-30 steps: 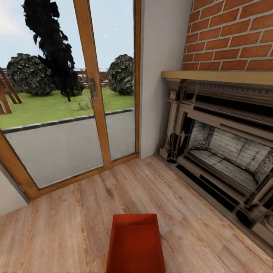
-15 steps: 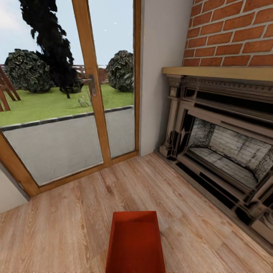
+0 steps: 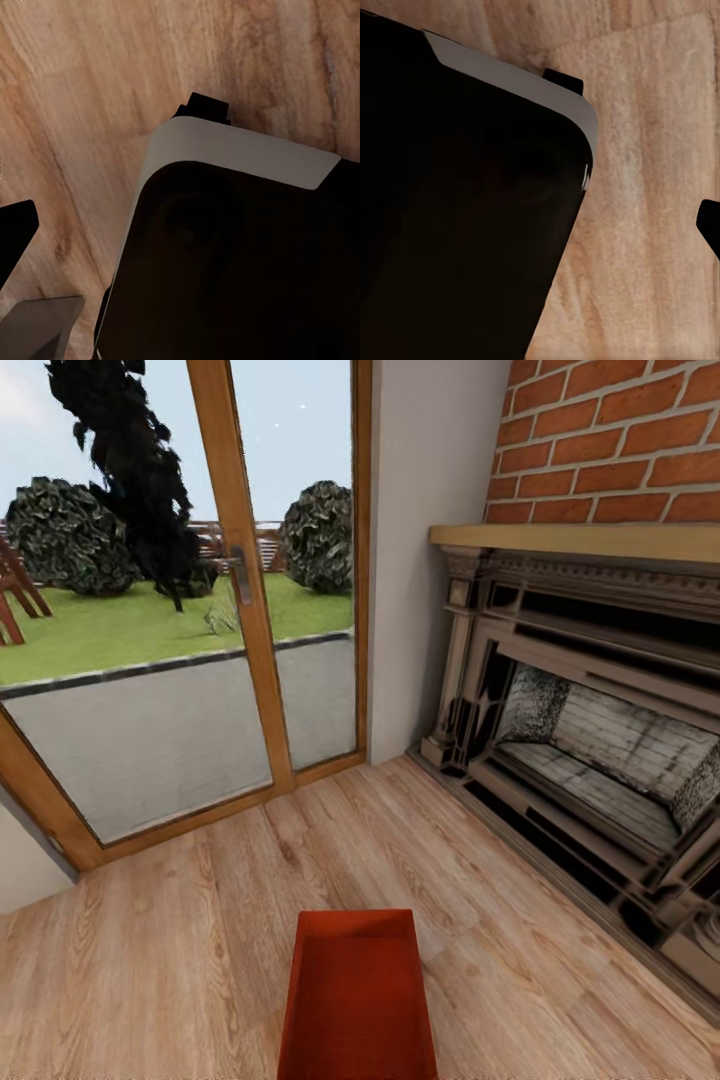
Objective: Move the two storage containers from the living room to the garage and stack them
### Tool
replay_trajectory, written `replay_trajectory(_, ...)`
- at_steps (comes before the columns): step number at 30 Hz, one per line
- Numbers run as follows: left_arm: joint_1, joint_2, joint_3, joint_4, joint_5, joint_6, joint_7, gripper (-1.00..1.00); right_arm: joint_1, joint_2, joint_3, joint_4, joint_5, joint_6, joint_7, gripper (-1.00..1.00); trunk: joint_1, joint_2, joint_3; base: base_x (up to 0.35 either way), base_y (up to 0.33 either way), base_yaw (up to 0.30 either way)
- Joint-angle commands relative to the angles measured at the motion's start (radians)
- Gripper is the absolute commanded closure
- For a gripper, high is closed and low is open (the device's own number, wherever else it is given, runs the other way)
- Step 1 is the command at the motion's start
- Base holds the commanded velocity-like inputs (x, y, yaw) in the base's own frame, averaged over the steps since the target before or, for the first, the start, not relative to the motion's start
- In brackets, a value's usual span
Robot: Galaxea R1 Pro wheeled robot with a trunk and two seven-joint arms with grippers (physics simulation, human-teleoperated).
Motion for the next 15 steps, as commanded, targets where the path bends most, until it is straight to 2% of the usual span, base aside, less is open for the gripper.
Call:
replay_trajectory(1, 0.000, 0.000, 0.000, -0.001, 0.004, -0.001, 0.003, -1.00, -0.001, 0.000, 0.004, 0.003, 0.001, -0.005, -0.001, -1.00, 0.000, 0.000, -0.002, 0.000, 0.000, 0.000)
replay_trajectory(15, 0.000, 0.000, -0.002, -0.004, 0.000, -0.002, 0.003, -1.00, -0.001, 0.001, 0.003, 0.003, 0.003, -0.009, -0.001, -1.00, 0.000, 0.000, -0.025, 0.000, 0.000, 0.000)
